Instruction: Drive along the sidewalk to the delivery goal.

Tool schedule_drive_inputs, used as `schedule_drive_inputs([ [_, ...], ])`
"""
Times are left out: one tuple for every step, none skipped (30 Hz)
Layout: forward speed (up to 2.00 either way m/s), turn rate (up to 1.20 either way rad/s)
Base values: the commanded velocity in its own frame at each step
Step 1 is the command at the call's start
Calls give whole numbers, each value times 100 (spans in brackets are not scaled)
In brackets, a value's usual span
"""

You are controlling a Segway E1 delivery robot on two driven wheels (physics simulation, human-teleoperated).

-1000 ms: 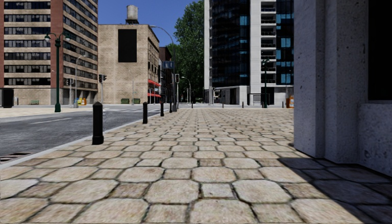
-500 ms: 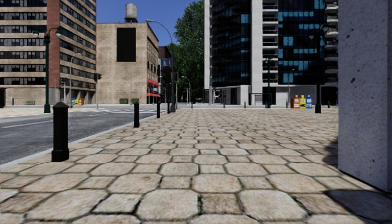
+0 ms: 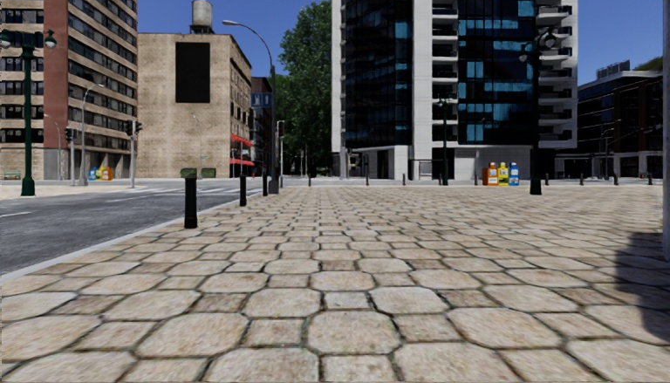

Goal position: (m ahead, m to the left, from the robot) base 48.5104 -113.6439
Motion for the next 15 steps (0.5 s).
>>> schedule_drive_inputs([
  [200,-39],
  [200,-39],
  [200,-39],
  [200,-39],
  [200,-39],
  [200,-39],
  [200,-39],
  [200,-40],
  [200,-40],
  [200,-40],
  [200,-40],
  [200,-40],
  [200,-41],
  [200,-41],
  [200,-43],
])
